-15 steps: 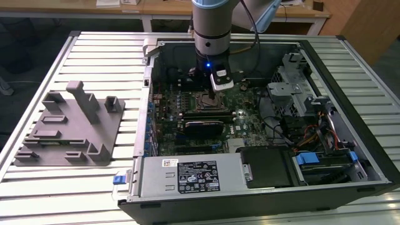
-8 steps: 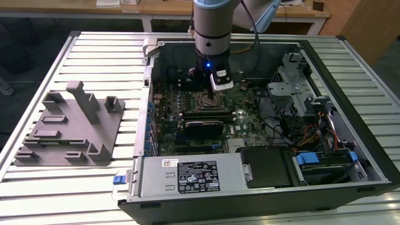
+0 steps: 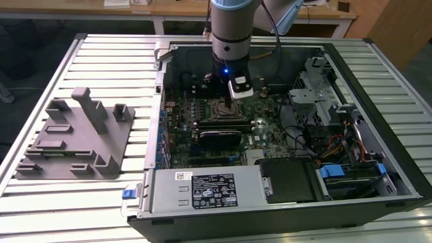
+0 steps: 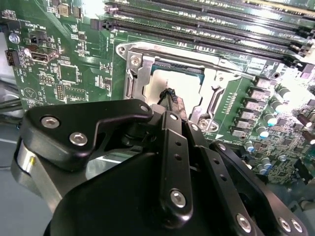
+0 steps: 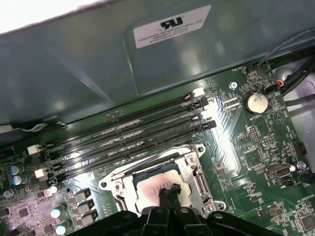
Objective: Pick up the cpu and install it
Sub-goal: 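Install the first cpu locking lever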
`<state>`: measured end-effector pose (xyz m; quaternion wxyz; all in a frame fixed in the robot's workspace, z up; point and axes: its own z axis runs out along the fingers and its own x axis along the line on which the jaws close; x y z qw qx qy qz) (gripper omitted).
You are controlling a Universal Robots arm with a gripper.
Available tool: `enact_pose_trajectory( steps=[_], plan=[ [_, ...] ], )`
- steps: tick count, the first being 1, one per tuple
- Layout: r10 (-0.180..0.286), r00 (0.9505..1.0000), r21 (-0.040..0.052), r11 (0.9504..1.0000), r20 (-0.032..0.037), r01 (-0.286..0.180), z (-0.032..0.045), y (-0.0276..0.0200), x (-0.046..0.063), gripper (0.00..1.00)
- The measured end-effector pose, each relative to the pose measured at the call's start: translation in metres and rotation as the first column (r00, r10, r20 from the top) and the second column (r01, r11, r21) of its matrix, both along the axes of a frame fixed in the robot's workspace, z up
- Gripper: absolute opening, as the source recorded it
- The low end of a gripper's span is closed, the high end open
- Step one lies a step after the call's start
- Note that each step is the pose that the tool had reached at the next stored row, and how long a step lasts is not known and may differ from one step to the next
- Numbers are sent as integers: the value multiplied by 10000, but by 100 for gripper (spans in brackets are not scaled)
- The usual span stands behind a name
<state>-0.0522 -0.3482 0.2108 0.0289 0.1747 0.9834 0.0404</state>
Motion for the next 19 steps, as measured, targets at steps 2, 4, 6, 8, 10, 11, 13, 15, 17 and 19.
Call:
enact_pose_trajectory(
  steps=[2,4,6,8,10,11,13,15,17,19],
  plan=[
    [0,10000,0,10000,-12,0,-1,-7,2,11],
    [0,10000,0,10000,-21,0,-1,-16,3,11],
    [-1,10000,0,10000,-22,1,-1,-23,2,11],
    [-2,10000,0,10000,-22,2,-1,-23,2,11],
    [0,10000,0,10000,-22,0,-1,-26,3,11],
    [0,10000,0,10000,-22,0,-1,-27,3,11],
    [0,10000,0,10000,-22,0,-1,-27,2,11],
    [0,10000,0,10000,-22,0,-1,-28,3,11],
    [0,10000,0,10000,-22,0,-1,-28,3,11],
    [0,10000,0,10000,-22,0,-1,-29,3,11]
  ],
)
